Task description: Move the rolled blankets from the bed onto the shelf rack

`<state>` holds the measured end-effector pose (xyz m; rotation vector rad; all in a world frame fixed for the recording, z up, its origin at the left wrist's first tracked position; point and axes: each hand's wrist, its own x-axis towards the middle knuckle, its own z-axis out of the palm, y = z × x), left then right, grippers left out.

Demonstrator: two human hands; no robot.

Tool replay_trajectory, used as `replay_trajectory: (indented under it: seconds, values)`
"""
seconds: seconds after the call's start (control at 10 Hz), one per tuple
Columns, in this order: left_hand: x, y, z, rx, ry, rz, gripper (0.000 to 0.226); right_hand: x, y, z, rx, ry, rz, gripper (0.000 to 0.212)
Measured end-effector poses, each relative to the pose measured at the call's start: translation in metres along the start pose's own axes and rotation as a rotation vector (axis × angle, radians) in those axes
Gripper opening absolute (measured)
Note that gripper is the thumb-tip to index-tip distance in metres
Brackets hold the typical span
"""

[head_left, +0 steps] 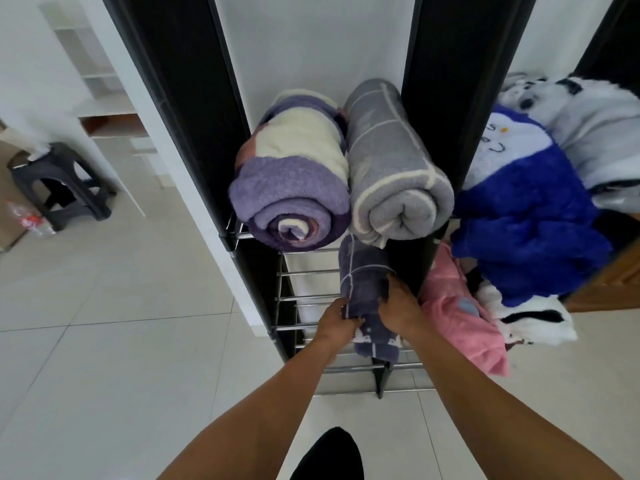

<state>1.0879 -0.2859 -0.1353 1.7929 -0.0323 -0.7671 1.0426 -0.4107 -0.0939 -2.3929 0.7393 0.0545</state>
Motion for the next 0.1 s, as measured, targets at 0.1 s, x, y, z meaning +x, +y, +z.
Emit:
replay_trajectory:
  seconds: [0.1]
  values:
    - [-0.0176, 0.007, -0.0002, 0.131, 0.08, -0.025, 0.03, -0.0222, -0.0079, -0.0178, 0.059, -0.037, 0.012, 0.055]
